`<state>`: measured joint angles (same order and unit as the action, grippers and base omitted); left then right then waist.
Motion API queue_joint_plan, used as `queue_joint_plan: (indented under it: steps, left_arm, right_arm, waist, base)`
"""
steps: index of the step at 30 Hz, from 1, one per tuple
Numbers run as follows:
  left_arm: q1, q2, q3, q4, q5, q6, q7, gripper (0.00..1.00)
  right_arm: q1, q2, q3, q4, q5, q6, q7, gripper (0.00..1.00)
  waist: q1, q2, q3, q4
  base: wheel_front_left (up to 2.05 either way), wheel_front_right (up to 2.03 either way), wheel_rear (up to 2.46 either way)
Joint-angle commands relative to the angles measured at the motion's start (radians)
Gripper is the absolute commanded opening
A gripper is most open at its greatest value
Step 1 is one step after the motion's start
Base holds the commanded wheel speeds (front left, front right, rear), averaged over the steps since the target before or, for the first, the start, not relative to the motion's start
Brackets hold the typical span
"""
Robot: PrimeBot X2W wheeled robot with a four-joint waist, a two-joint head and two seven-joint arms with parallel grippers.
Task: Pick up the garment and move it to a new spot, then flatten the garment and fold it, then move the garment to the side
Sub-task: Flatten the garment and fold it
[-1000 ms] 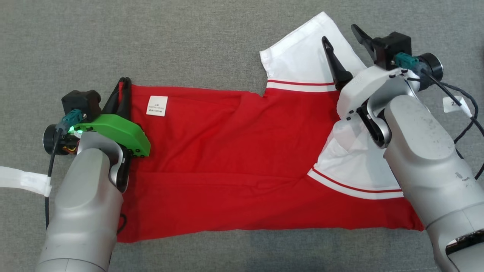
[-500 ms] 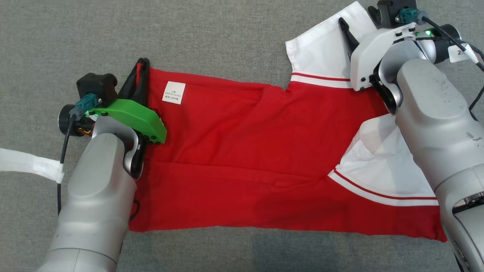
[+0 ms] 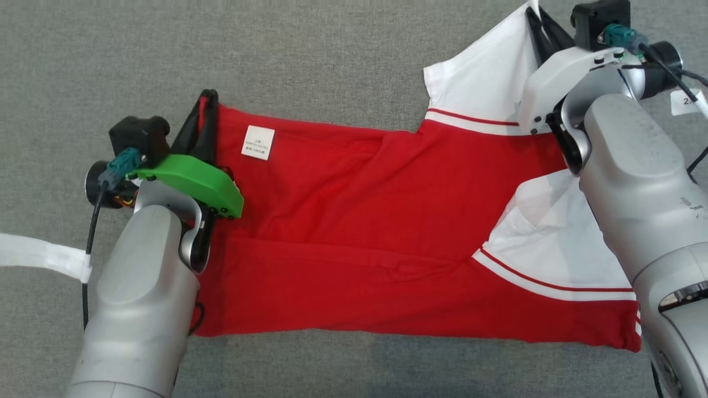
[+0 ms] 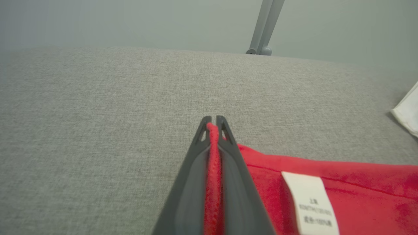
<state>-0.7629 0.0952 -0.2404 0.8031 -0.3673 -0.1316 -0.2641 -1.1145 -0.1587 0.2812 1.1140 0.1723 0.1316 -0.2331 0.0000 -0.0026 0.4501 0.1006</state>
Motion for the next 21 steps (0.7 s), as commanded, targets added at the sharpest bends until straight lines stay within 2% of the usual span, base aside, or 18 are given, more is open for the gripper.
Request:
queue_joint_plan:
  steps: [1,6,14,21]
  left_arm:
    - [0.027,0.012,0.005,-0.010,0.000,0.002,0.000,0.00]
    - [0.119,0.024,0.042,-0.070,0.012,0.002,0.000,0.00]
    - [0.300,0.029,0.096,-0.194,0.037,0.002,0.000,0.00]
    - [0.460,0.020,0.163,-0.266,0.057,0.002,0.000,0.00]
  right_arm:
    - [0.027,0.003,-0.005,-0.005,0.006,-0.002,-0.013,0.00]
    - [0.124,0.000,-0.015,-0.094,0.044,-0.002,-0.032,0.00]
    - [0.439,-0.041,-0.051,-0.443,0.123,-0.002,-0.032,0.00]
    - [0.732,-0.047,-0.097,-0.662,0.173,-0.002,-0.032,0.00]
  waist:
    - [0.0000,0.0026,-0.056,-0.021]
    - [0.0000,0.0026,-0.149,-0.054]
    - [0.0000,0.0026,-0.266,-0.101]
    - [0.0000,0.0026,-0.313,-0.129]
  base:
    - [0.00,0.00,0.00]
    - [0.00,0.00,0.00]
    - [0.00,0.00,0.00]
    - [0.00,0.00,0.00]
